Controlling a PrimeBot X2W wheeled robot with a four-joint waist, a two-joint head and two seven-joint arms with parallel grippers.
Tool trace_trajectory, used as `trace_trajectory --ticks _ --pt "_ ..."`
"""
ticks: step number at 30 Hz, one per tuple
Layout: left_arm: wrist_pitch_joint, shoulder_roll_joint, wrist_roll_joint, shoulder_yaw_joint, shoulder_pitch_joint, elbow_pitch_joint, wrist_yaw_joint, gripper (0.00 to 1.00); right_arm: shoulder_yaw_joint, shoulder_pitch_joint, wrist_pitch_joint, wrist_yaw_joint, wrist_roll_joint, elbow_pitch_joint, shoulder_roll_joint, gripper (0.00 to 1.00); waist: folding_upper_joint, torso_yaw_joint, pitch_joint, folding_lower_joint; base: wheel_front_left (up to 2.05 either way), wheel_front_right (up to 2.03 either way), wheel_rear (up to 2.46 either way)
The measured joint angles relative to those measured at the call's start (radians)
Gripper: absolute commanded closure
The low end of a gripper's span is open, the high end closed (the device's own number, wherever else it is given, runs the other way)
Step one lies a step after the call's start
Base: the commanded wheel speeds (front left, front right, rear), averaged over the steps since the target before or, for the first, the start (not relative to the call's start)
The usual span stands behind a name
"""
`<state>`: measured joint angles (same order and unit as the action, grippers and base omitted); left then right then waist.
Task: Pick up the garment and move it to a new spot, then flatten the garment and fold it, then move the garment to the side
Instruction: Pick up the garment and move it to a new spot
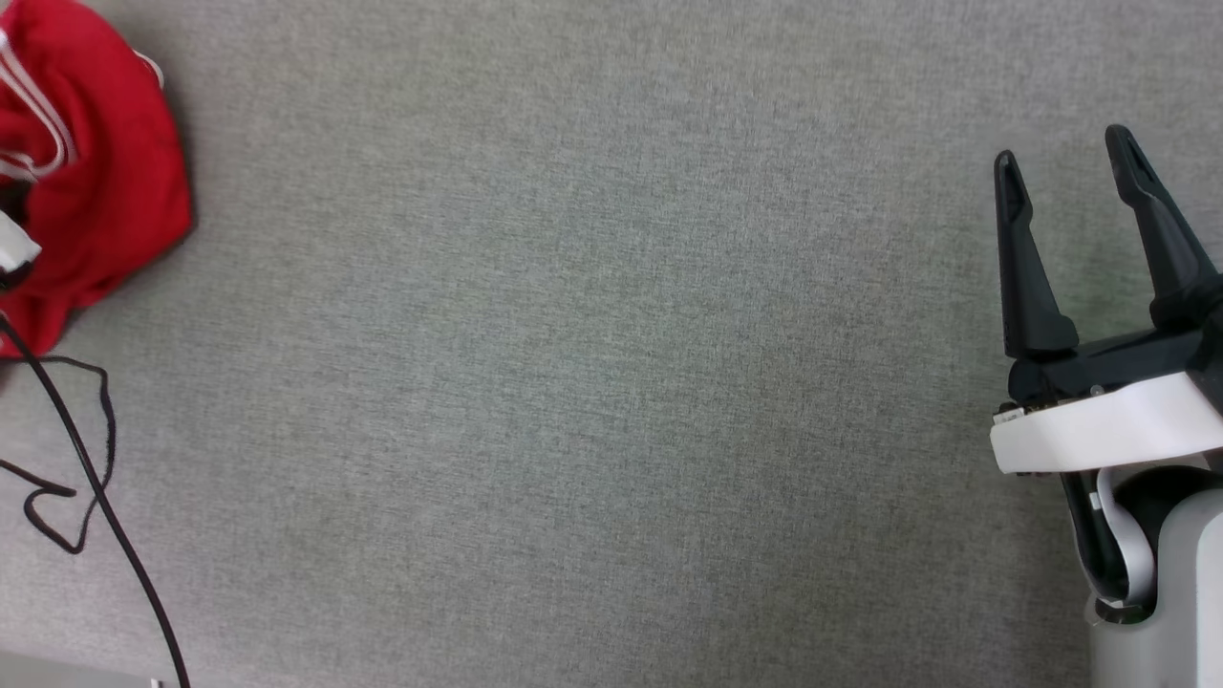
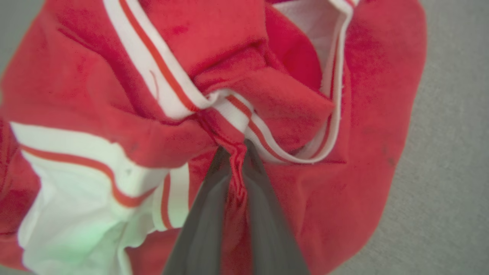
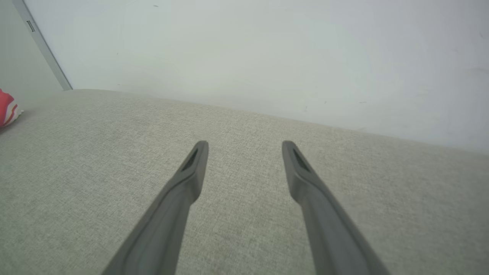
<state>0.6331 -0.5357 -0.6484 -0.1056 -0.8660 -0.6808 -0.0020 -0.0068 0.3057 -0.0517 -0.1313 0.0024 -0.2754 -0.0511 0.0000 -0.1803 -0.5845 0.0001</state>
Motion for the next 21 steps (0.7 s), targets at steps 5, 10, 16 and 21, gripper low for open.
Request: trace_trajectory --ticks 5,10,16,21 --pt "-0.154 -0.003 0.021 -0.009 0.0 0.044 -0.018 1.0 -0.01 -0.014 0.018 0.0 0.006 0.022 0.0 0.0 0.0 -0.004 0.057 -0.0001 0.0 0.0 0.0" --pt "-0.299 -0.014 0.07 0.004 0.017 0.079 -0.041 1.0 -0.024 -0.049 0.039 0.0 0.028 0.051 0.0 0.0 0.0 -0.006 0.132 -0.0001 0.0 0.0 0.0" --pt "-0.461 0.004 0.127 0.043 0.075 0.146 -0.065 1.0 -0.047 -0.104 0.066 0.0 0.075 0.085 0.0 0.0 0.0 0.004 0.234 -0.0001 0.0 0.0 0.0" --pt "-0.524 0.04 0.155 0.074 0.144 0.194 -0.059 1.0 -0.072 -0.155 0.077 0.0 0.101 0.101 0.0 0.0 0.0001 0.031 0.31 -0.0002 0.0 0.0 0.0"
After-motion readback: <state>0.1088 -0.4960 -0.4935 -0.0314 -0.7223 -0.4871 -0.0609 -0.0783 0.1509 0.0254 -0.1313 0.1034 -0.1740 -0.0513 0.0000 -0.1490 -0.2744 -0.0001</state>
